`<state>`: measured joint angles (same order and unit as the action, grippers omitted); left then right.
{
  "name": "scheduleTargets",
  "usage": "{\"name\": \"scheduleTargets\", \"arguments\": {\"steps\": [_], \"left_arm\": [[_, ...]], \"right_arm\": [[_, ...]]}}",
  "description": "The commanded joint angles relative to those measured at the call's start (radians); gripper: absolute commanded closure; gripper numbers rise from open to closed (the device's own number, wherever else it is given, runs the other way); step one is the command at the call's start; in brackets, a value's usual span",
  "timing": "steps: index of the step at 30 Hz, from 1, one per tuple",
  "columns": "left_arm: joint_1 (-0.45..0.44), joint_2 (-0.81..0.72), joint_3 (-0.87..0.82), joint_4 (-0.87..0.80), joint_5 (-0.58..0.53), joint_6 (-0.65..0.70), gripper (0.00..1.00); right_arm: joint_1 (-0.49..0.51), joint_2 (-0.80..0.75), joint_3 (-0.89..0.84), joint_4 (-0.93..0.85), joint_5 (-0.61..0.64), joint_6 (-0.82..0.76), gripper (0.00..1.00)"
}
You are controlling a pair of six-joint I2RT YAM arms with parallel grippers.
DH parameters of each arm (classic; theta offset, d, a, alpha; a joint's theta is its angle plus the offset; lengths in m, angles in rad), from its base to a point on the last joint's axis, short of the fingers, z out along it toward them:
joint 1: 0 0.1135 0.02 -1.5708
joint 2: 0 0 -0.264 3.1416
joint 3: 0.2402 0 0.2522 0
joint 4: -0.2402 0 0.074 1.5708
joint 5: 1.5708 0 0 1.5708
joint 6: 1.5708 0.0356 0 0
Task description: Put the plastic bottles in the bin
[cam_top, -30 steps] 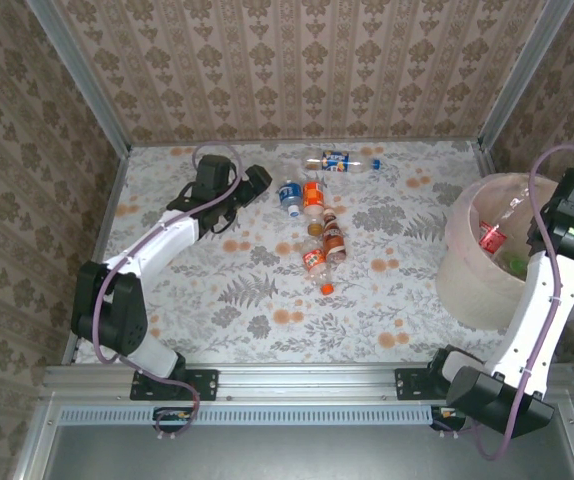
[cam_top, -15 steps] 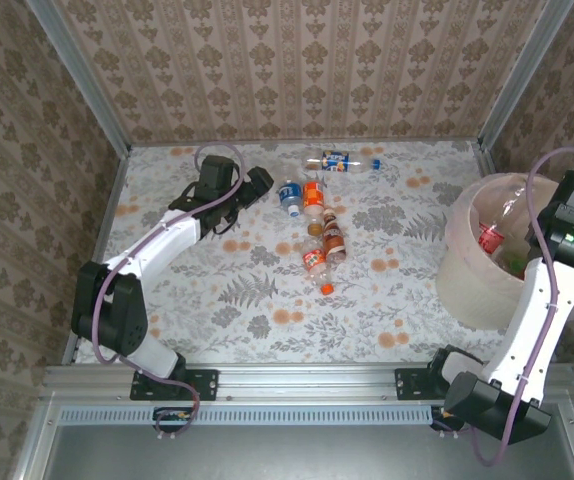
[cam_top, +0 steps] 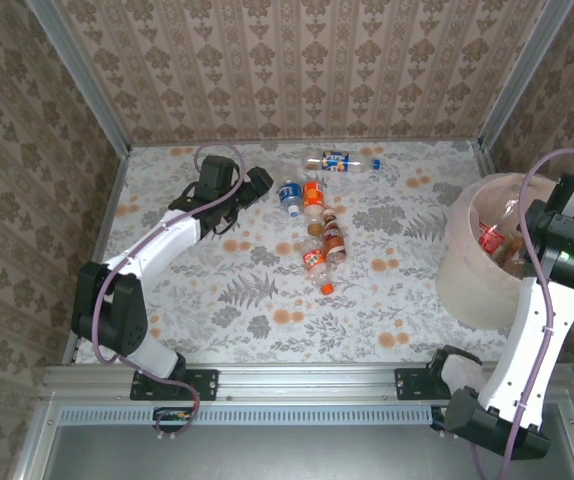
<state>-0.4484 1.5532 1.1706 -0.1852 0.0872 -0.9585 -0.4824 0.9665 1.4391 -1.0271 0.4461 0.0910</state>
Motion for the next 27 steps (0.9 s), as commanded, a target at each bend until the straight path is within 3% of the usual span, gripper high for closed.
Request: {"name": "scheduleTargets", "arguments": {"steps": [1, 9, 16, 20, 27], "left_arm": [[0.0, -0.027, -0.001, -0.02, -0.034, 0.04, 0.0], [0.003, -0.061, -0.054, -0.023, -0.034, 0.023, 0.0], [0.005, -0.079, -0.106, -0.002, -0.009, -0.012, 0.0], [0.004, -0.086, -0.119, -0.004, -0.005, -0.019, 0.0], [0.005, -0.12, -0.162, -0.022, -0.052, -0.022, 0.0]], "right_arm": [[0.055, -0.051, 0.028, 0.072, -0.192, 0.068, 0.0], [0.254, -0.086, -0.054, 0.377, -0.652, 0.242, 0.0], [0.551, 0.041, -0.067, 0.441, -0.645, 0.233, 0.0], [0.739, 0.148, -0.069, 0.418, -0.504, 0.177, 0.0], [0.843, 0.26, -0.165, 0.474, -0.486, 0.229, 0.0]]}}
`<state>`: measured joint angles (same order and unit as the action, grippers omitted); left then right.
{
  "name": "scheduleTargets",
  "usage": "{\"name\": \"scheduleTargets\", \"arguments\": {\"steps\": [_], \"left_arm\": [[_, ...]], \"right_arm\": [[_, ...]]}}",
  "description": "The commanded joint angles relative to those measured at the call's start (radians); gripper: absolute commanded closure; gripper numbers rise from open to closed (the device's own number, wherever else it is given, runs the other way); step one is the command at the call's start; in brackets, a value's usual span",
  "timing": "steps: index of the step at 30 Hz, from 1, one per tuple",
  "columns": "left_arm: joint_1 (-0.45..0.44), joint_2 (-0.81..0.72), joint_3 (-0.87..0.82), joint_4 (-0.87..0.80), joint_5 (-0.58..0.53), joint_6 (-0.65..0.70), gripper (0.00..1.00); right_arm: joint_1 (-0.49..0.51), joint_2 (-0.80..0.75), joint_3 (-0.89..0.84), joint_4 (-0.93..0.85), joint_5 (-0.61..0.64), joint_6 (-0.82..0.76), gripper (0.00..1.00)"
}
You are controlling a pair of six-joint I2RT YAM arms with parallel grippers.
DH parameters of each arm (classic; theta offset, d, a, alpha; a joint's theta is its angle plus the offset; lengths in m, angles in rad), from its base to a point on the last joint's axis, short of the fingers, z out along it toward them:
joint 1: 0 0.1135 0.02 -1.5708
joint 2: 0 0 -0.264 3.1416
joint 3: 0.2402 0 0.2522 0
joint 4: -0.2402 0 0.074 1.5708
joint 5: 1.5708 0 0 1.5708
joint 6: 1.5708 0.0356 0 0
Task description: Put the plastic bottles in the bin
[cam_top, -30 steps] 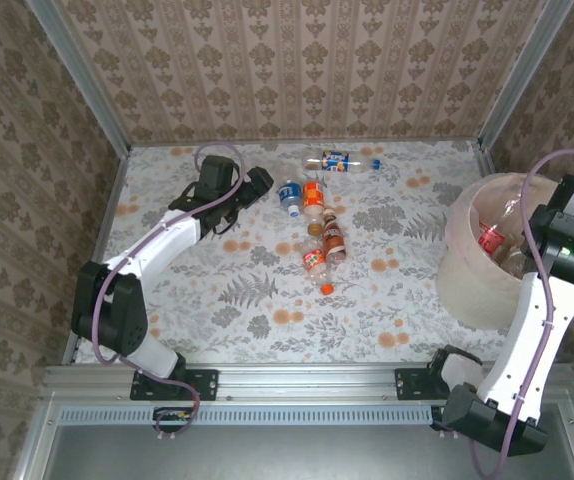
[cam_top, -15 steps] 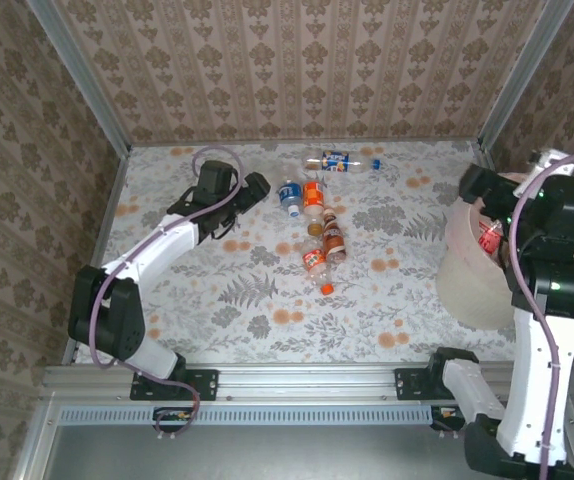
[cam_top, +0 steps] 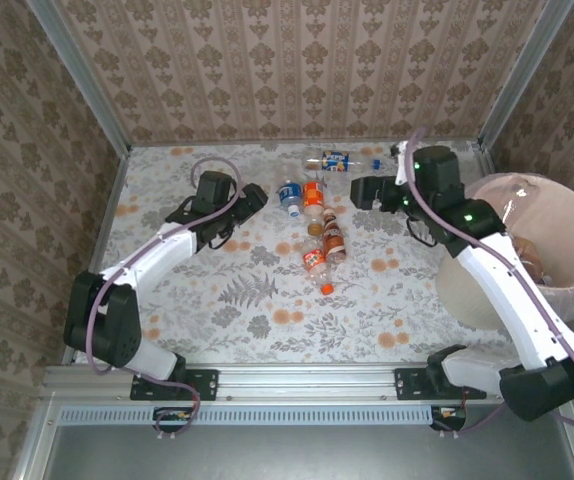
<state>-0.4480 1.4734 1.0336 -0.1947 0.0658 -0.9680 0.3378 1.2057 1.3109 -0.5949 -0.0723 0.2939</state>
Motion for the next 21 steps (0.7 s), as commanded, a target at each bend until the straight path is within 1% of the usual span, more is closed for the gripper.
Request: {"name": "scheduleTargets", "arguments": {"steps": [1, 6, 10, 14, 17, 21], "left_arm": [[0.004, -0.046, -0.033, -0.013, -0.037, -0.016, 0.0], [0.005, -0.063, -0.058, -0.012, -0.06, -0.028, 0.0], [0.004, -0.06, -0.07, -0.008, -0.061, -0.038, 0.0], [0.004, -0.055, -0.072, -0.005, -0.056, -0.043, 0.0], [0.005, -0.053, -0.072, -0.001, -0.052, -0.043, 0.0], [0.005, -0.054, -0.077, -0.001, -0.051, -0.044, 0.0]], "right_arm": [[0.032, 0.037, -0.049, 0.04, 0.023, 0.03, 0.0], [0.08, 0.122, -0.093, 0.018, 0.067, 0.034, 0.0], [0.102, 0.175, -0.165, 0.101, 0.096, 0.075, 0.0], [0.11, 0.265, -0.189, 0.141, 0.101, 0.093, 0.02], [0.115, 0.34, -0.182, 0.141, 0.119, 0.093, 0.05], [0.116, 0.427, -0.172, 0.144, 0.11, 0.085, 0.13]]}}
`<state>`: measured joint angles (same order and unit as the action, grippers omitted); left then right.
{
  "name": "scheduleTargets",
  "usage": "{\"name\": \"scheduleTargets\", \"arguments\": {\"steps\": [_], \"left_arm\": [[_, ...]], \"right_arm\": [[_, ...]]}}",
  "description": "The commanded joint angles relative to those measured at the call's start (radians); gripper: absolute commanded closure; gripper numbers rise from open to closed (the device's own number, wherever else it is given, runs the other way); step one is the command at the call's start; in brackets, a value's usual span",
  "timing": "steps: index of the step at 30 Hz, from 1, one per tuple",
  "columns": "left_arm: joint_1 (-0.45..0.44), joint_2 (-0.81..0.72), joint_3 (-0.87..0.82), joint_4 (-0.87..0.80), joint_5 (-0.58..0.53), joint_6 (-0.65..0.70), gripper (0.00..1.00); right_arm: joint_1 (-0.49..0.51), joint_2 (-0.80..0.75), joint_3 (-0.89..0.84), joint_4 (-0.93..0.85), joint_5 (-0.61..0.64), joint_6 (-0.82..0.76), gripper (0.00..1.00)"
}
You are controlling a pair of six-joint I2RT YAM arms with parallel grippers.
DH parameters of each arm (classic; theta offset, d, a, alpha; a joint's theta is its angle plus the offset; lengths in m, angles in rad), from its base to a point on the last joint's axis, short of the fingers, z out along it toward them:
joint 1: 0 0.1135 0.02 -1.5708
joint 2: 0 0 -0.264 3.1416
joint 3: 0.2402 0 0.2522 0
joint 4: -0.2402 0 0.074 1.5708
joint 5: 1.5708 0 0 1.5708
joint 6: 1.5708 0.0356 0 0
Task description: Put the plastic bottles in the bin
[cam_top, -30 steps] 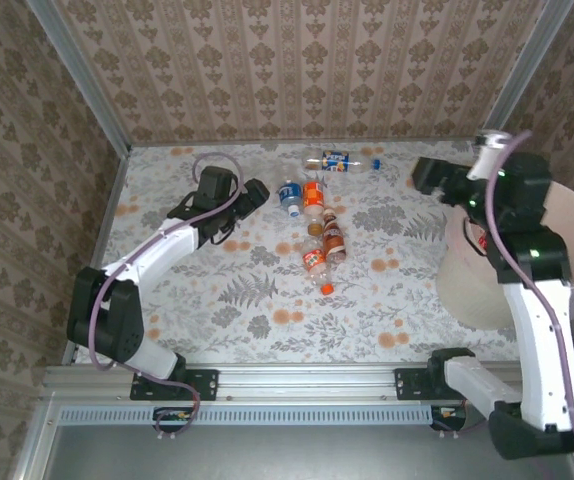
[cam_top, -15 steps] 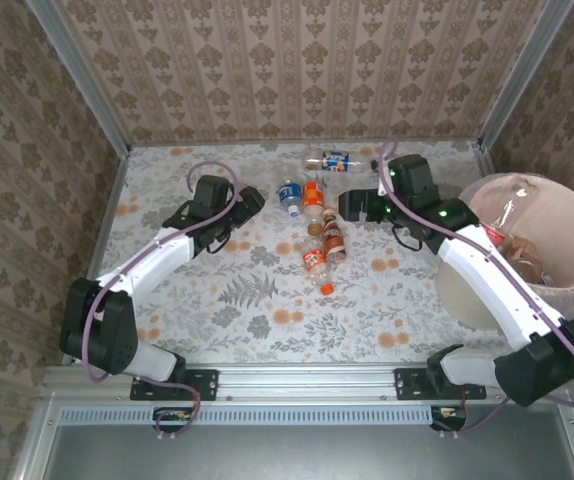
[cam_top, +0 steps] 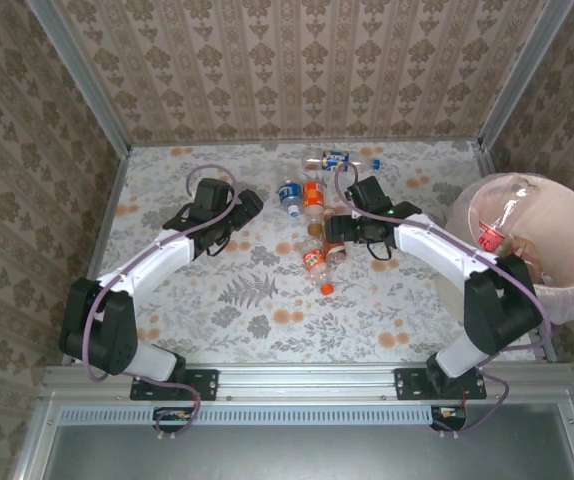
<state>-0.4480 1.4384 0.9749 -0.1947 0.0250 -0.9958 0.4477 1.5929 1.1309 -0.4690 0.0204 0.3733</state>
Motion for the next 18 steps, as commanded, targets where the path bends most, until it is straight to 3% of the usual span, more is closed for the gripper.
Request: {"name": "scheduleTargets", "arguments": {"steps": [1, 18], "left_arm": [[0.004, -0.018, -0.022, 0.0, -0.011, -0.019, 0.0], [0.004, 0.022, -0.007, 0.011, 0.022, -0.03, 0.0]], "right_arm": [[0.006, 0.061, 0.013, 0.022, -0.006, -0.003, 0.15], [0.016, 0.252, 0.083, 0.063, 0.003, -0.03, 0.2]]}}
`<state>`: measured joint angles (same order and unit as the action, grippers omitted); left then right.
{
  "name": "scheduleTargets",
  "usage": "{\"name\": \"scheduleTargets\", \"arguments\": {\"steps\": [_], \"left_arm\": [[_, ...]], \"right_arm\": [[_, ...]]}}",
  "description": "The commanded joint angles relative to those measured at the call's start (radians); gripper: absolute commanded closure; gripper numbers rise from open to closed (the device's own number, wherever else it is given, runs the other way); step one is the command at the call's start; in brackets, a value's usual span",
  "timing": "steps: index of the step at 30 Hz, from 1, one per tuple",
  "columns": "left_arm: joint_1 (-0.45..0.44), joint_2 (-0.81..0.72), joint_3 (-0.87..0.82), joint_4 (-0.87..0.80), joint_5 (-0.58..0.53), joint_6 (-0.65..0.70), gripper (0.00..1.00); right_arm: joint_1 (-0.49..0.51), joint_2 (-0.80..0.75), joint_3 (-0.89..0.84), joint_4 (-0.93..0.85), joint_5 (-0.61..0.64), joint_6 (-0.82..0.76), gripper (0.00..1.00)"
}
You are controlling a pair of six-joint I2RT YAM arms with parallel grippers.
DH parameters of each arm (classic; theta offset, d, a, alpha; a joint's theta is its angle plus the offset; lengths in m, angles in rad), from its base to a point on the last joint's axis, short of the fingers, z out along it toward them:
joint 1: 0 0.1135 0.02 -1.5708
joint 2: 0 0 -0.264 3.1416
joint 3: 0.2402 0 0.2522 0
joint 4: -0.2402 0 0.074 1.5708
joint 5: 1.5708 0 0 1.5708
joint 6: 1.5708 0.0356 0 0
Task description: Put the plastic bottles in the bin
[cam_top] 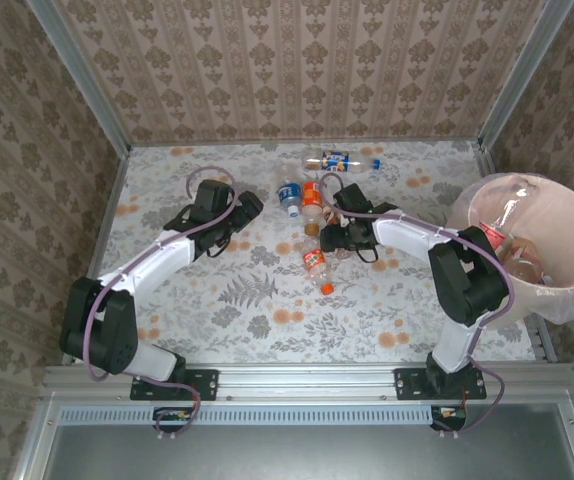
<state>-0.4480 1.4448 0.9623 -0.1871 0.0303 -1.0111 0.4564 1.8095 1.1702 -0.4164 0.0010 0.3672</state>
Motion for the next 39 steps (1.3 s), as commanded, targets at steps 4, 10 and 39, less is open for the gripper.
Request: {"name": "scheduleTargets", "arguments": {"steps": [4, 10, 39], "left_arm": [[0.004, 0.019, 0.007, 0.004, 0.022, -0.014, 0.0], [0.005, 0.025, 0.009, 0.006, 0.03, -0.011, 0.0], [-0.042, 0.094, 0.069, 0.01, 0.072, -0.003, 0.0]], "right_arm": [[0.005, 0.086, 0.088, -0.021, 0.059, -0.069, 0.2], [0.003, 0.123, 0.112, -0.037, 0.104, -0.087, 0.22], [-0.002, -0.264, -0.196, 0.243, 0.181, -0.099, 0.52]]}}
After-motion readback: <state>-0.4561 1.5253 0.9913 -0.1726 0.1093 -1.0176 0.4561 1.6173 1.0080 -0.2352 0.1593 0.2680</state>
